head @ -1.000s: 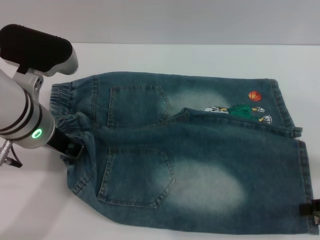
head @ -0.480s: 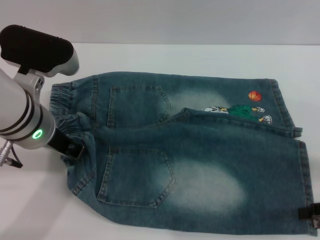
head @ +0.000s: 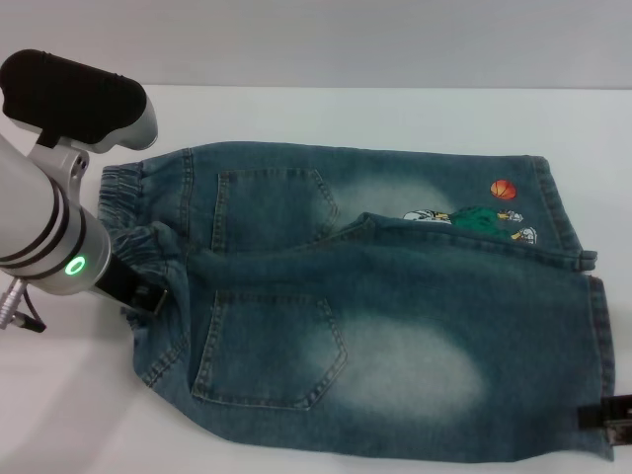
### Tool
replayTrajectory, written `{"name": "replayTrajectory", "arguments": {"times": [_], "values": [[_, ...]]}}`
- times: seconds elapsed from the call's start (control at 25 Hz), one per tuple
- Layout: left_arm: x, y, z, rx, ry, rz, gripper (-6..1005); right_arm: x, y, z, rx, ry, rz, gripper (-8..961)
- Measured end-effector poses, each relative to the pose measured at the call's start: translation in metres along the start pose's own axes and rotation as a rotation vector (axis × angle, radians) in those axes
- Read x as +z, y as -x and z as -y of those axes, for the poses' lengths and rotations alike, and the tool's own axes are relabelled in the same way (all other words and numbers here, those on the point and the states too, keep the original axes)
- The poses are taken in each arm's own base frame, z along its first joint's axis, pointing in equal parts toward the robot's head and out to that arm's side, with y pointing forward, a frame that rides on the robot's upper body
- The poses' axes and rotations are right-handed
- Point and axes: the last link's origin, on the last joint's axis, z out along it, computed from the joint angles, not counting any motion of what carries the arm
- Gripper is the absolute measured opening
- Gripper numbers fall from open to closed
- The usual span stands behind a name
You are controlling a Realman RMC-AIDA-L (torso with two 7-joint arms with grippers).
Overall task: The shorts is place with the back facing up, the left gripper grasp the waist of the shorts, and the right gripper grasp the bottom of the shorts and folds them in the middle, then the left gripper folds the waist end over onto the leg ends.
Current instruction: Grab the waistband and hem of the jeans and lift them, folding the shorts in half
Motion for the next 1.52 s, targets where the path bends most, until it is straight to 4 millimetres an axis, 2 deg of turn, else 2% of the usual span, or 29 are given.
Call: {"name": "replayTrajectory", "arguments": {"times": [0.84,1.0,1.48,1.52], "values": [[0.0,0.0,0.0,-0.003,0.001,-0.003,202,0.014,0.01,-0.013,-0.067,0.024,-0.025,634],[0.0,0.001,0.001,-0.006,0.0,-0.002,202,0.02,0.013,-0.016,-0.117,0.008,-0.04,442],[0.001,0.002,0.003,-0.012,-0.001,0.002,202,0.022,0.02,-0.02,-0.157,-0.003,-0.038,16],[0.001,0.003,0.003,-0.012,-0.001,0.003,202,0.022,0.02,-0.02,-0.158,-0.003,-0.038,14]]}}
